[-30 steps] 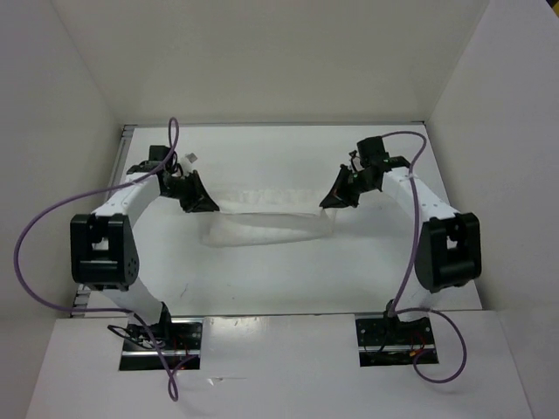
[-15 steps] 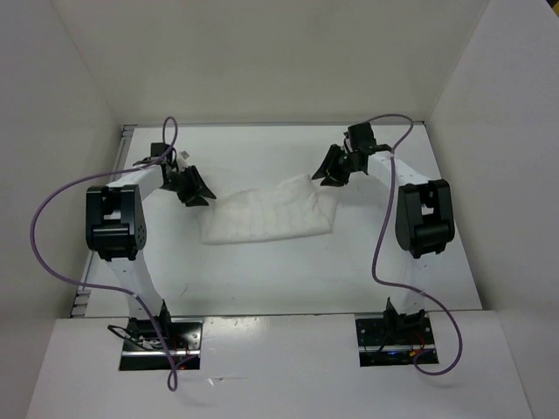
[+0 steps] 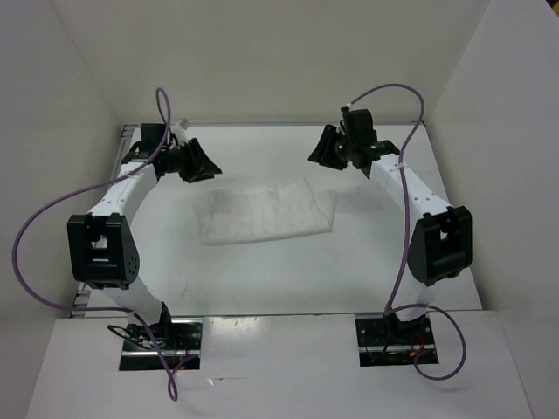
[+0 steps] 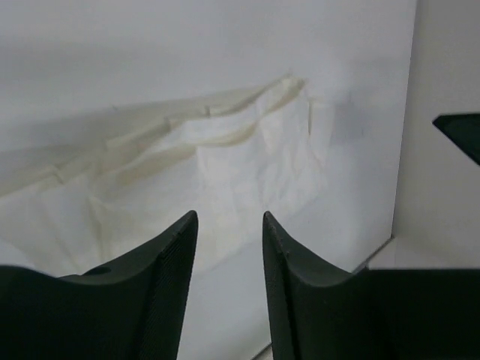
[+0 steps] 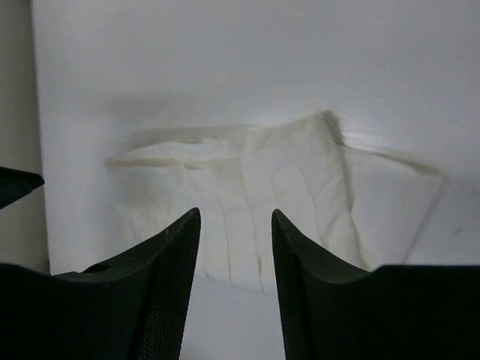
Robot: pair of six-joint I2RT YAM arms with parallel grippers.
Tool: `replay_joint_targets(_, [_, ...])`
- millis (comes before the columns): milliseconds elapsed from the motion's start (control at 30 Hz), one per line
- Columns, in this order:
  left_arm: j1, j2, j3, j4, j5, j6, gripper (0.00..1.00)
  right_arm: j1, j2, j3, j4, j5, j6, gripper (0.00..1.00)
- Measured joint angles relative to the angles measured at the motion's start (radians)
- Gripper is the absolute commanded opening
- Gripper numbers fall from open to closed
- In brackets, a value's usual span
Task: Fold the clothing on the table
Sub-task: Fold the skirt
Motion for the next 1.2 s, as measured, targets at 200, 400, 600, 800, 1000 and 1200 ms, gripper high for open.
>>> replay_joint_targets(200, [-0.11, 0.061, -0.125, -0.041, 0.068, 0.051, 0.4, 0.009, -0.027, -0.18, -0.083, 0.108, 0.022, 0.53])
replay_joint_targets(400, [-0.124, 0.285, -0.071, -0.04, 0.054, 0.052, 0.4, 0.003, 0.038, -0.231, -0.158, 0.163, 0.031, 0.6])
replay_joint_targets(600, [-0.127, 0.417, 0.022, -0.014, 0.048, 0.037, 0.4, -0.018, 0.116, -0.246, -0.146, 0.119, 0.023, 0.62])
replay_joint_targets(800, [-0.134, 0.431, 0.032, 0.009, 0.061, 0.021, 0.4, -0.055, 0.163, -0.286, -0.117, 0.04, 0.019, 0.66])
replay_joint_targets(1000, [-0.148, 0.431, 0.032, 0.024, 0.059, 0.021, 0.4, -0.1, 0.187, -0.296, -0.025, -0.129, 0.017, 0.7])
replay_joint_targets(1200, [-0.152, 0.431, 0.032, 0.028, 0.056, 0.021, 0.4, -0.12, 0.233, -0.291, 0.066, -0.264, 0.021, 0.6])
